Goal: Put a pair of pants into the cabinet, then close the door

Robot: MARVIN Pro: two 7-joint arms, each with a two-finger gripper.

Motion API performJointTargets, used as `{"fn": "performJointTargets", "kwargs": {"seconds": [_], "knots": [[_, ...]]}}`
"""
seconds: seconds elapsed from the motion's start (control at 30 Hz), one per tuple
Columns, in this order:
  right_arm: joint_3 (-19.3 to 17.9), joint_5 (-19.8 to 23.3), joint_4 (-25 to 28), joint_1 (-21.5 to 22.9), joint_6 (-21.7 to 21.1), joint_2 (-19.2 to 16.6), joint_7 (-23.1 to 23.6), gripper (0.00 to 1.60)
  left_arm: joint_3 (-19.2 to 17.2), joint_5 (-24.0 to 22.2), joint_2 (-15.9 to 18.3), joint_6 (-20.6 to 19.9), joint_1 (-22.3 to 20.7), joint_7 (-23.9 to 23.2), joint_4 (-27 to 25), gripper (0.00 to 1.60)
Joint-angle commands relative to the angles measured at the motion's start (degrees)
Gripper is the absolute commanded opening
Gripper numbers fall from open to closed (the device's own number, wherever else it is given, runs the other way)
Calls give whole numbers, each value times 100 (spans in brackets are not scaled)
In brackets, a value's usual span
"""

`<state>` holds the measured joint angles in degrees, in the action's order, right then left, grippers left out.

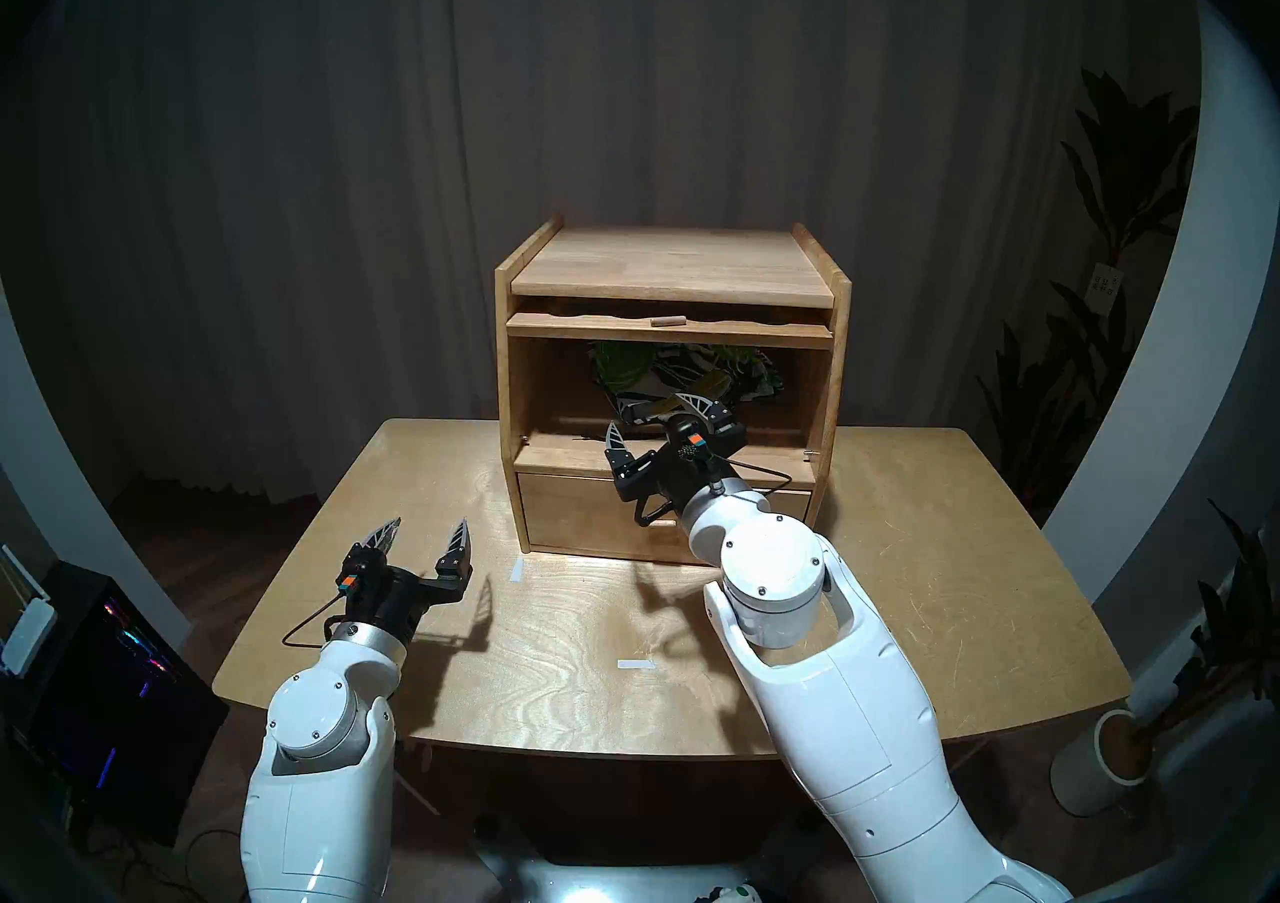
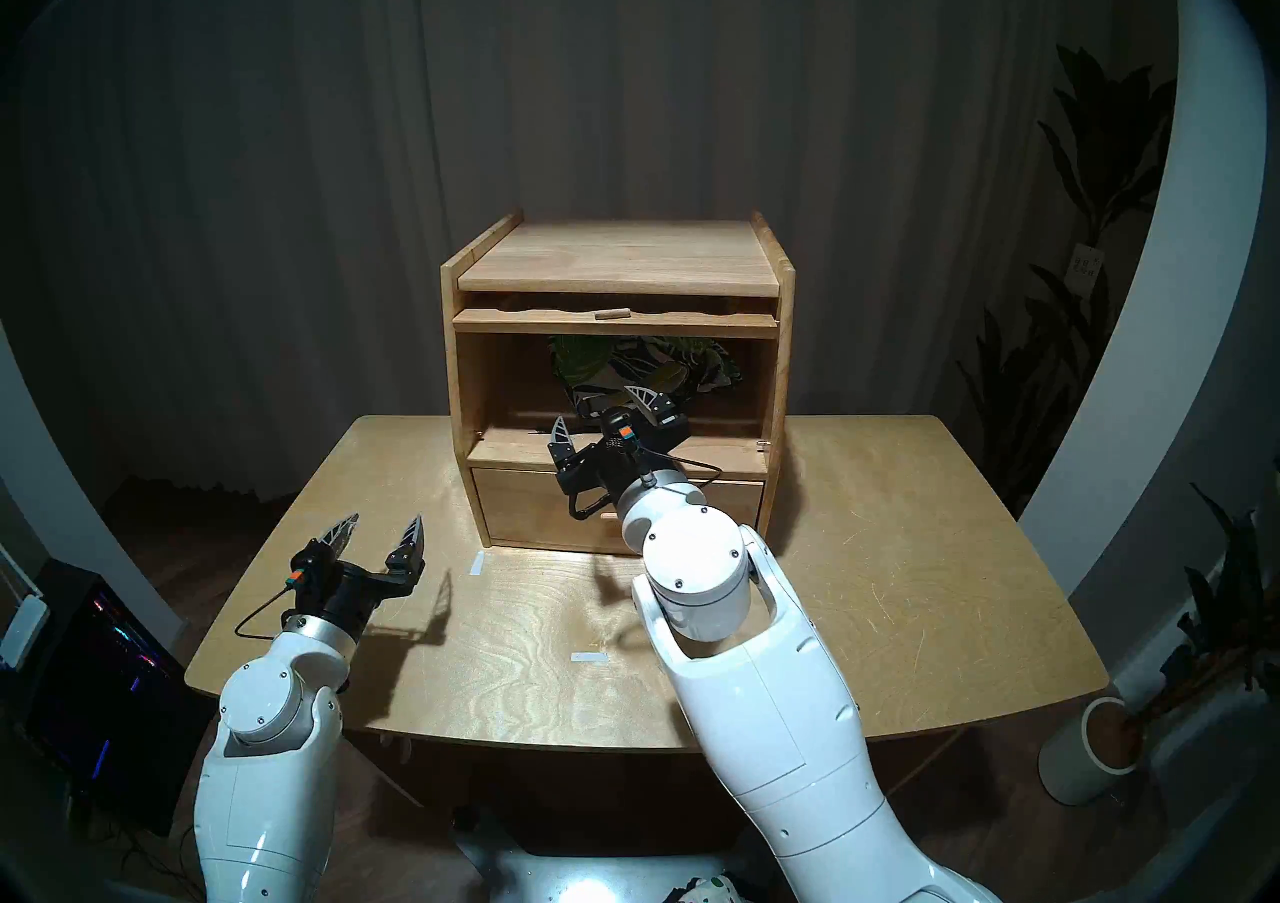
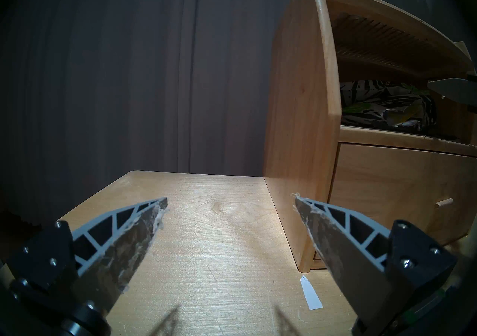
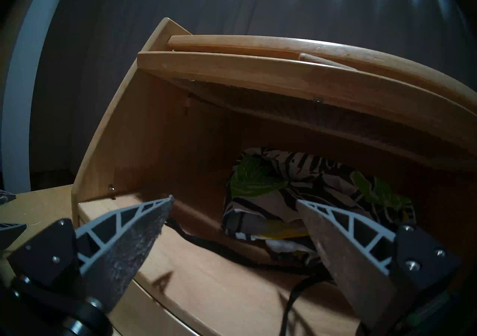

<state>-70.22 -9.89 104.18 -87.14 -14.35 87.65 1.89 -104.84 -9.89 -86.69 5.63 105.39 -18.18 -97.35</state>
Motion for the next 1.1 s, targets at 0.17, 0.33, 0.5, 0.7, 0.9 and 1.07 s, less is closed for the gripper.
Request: {"fn": "performJointTargets", "kwargs": {"seconds": [0.17, 0.33, 0.5, 0.7, 0.9, 1.07], "knots": [[-175, 710, 960, -588, -413, 62, -705, 0, 3, -7, 11, 27, -72, -11, -95, 160], [-81, 883, 1290, -812, -807, -10, -978, 0, 2, -7, 10, 28, -73, -13, -103, 160], [-132, 664, 1640, -781, -1519, -146, -973, 0, 0, -9, 8, 27, -69, -19, -119, 160], [-418, 284, 1735, -139, -2069, -789, -377, 0, -1, -4, 6, 28, -73, -18, -104, 160], [-626, 170, 1348, 203, -2264, -1118, 301, 0, -3, -2, 4, 28, -74, -20, -106, 160], [-473, 55, 941, 452, -2243, -1396, 808, 0, -4, -3, 2, 27, -71, -24, -117, 160]]}}
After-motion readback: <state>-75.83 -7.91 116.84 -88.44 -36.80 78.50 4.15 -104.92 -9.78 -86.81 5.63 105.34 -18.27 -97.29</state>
